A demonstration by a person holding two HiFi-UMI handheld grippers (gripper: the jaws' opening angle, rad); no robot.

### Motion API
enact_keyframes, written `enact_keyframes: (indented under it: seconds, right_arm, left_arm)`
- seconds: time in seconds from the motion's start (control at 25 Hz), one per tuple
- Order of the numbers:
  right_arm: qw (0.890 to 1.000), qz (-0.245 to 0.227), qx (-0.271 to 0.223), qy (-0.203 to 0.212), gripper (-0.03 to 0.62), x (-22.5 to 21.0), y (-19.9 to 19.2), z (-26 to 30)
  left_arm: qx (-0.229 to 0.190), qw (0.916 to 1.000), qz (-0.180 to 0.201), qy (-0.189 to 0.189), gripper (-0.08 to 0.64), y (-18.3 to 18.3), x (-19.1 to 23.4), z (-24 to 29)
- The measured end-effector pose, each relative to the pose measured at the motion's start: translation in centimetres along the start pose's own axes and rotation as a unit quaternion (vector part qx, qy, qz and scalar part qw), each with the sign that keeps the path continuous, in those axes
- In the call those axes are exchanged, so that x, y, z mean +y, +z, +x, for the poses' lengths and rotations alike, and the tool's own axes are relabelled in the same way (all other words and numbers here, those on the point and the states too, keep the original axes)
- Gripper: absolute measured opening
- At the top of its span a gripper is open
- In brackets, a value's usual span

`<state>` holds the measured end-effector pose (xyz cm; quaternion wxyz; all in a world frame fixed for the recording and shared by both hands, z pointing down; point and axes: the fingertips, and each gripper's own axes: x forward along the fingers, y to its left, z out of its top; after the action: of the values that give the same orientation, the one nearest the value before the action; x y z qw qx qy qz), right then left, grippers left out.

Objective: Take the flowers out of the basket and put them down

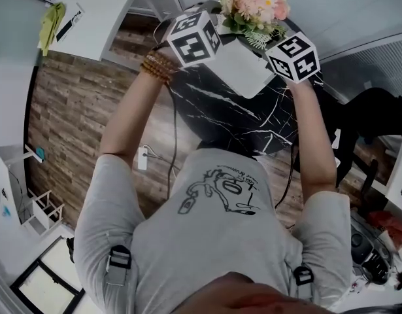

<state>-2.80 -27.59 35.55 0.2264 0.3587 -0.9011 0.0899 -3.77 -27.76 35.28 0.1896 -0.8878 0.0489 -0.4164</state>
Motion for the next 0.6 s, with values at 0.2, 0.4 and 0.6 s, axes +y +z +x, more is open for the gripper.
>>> enact_keyframes:
  seconds: [0.2,0.4,0.6]
  right_arm:
    - [1.000,0.003,-0.001,-0.006,0.267,0.4,-0.5,-1.1]
    - [1.000,0.005,0.001,-0.018,0.267,0.2,-0.8,-3.2]
    - [0.999,0.015,0.005,-0.038,0.267,-0.4,-1.8,-5.9]
  left_arm:
    - [-0.005,1.0000,0.005,-0.002,0.264,0.9,-0.9,0.1]
    - [-0.015,0.9998,0.013,-0.008,0.264,2.8,-1.7,0.3]
    - [-0.034,0.9988,0.023,-0.024,0.264,5.4,-2.7,1.3]
